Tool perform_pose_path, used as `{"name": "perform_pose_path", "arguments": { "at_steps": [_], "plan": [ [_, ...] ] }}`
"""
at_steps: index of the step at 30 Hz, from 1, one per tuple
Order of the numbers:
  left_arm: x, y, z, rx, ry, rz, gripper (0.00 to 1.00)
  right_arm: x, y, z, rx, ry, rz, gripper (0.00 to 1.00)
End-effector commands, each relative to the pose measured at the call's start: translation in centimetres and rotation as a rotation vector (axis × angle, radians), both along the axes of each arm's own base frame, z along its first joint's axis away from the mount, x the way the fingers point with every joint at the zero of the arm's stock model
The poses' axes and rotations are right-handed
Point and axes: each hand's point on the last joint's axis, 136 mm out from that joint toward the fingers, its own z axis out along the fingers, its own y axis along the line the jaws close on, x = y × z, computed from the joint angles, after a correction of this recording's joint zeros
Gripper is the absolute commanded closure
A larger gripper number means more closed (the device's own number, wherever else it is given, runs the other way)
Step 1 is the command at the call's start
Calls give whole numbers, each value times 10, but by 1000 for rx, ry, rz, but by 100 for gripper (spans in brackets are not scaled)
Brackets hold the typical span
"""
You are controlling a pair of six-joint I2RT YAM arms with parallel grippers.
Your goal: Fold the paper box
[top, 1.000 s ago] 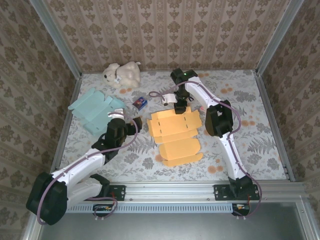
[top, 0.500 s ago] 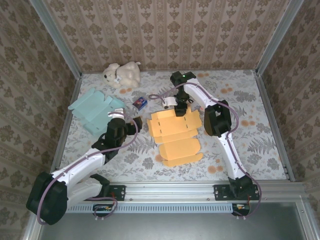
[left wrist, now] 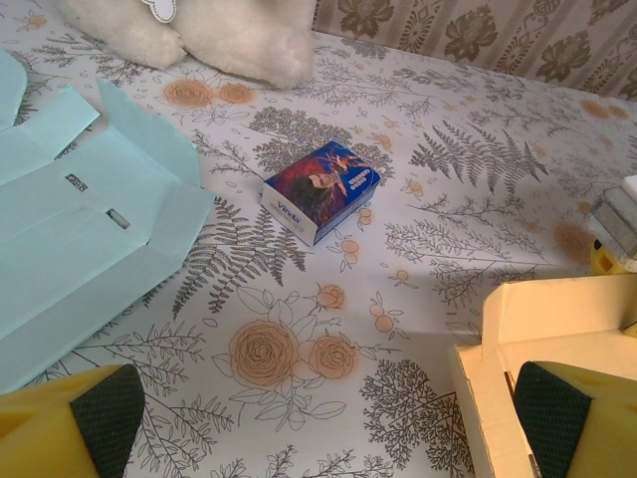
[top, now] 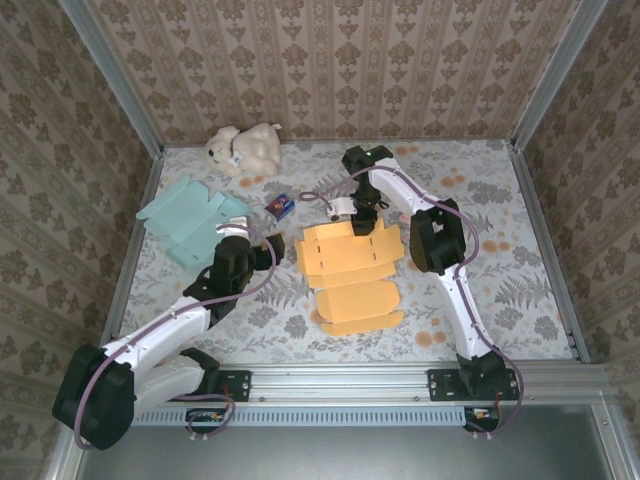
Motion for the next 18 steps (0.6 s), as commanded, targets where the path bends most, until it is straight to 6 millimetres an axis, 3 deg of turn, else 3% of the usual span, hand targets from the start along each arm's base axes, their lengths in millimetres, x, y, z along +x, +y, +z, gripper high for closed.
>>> {"name": "perform_pose_path", "arguments": {
  "at_steps": [1, 7, 12, 18],
  "plan": [
    [5, -4, 19, -16, -35, -12, 0, -4, -2, 28, 24, -31, 21, 64],
    [3, -4, 19, -15, -33, -12, 0, -7, -2, 37, 34, -39, 22, 73],
    [5, -7, 16, -10, -20, -21, 0, -9, -2, 41, 29, -54, 26, 99],
    [20, -27, 12, 16, 7, -90, 0, -18, 2, 59, 47, -73, 27, 100]
  ]
}}
